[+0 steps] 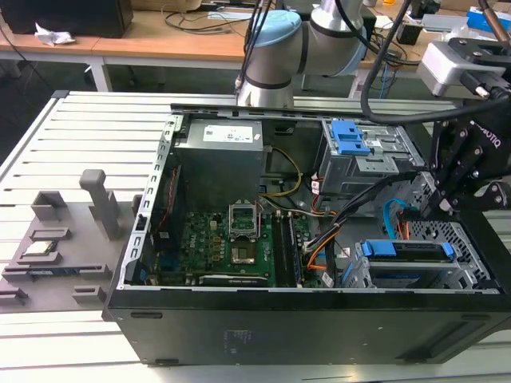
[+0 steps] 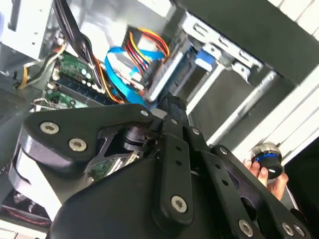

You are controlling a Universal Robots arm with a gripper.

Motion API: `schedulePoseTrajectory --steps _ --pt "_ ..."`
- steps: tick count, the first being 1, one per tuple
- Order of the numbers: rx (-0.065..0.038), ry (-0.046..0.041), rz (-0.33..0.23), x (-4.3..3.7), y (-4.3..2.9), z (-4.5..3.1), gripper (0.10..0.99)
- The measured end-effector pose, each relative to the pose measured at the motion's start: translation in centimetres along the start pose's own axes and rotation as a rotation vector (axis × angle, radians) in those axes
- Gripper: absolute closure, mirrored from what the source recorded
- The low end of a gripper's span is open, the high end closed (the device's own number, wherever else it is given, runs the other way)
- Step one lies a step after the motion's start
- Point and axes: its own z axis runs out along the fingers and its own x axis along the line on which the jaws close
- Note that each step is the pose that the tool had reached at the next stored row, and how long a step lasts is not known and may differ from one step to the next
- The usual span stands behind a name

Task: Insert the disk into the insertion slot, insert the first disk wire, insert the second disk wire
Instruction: 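Insert the first disk wire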

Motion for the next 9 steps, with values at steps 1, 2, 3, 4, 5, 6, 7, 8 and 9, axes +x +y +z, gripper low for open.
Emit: schedulePoseTrajectory --steps 1,2,3,4,5,6,7,8,9 --pt "0.0 0.0038 0.0 -0.62 -0.28 0.28 0.98" --pt "0.0 0.0071 0.0 -1.18 -0.47 0.58 0.98" --pt "0.0 0.0089 0.0 -1.47 -0.64 0.84 0.98" --pt "0.0 0.0094 0.0 -1.63 -0.76 1.01 0.98" --pt "0.0 0.0103 0.0 -1.83 -0.89 1.22 0.98" --pt "0.0 0.0121 0.001 -2.0 -0.92 1.31 0.98" --pt "0.0 0.0128 0.001 -2.05 -0.92 1.32 0.98" --pt "0.0 0.0128 0.001 -2.05 -0.92 1.32 0.98" --pt "0.0 0.0129 0.001 -2.05 -0.92 1.32 0.98"
